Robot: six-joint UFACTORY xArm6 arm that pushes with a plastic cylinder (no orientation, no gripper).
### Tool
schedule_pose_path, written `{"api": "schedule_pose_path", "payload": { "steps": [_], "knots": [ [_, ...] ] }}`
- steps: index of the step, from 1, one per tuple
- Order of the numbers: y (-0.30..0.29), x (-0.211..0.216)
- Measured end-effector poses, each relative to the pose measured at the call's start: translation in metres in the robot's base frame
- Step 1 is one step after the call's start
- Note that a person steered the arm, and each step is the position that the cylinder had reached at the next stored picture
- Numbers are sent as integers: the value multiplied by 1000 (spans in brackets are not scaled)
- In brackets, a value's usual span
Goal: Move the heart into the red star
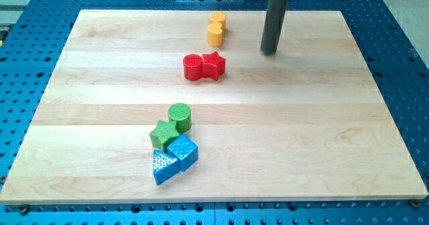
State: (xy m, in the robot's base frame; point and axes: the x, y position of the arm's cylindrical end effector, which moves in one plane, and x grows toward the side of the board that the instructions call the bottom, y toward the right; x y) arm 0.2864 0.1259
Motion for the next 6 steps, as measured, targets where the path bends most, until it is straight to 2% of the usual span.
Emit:
{"api": "schedule_pose_path", "payload": {
  "steps": [1,2,4,6],
  "knots": [
    [-6,-77],
    [-71,-91],
    [-132,4],
    [-137,13]
  ]
}}
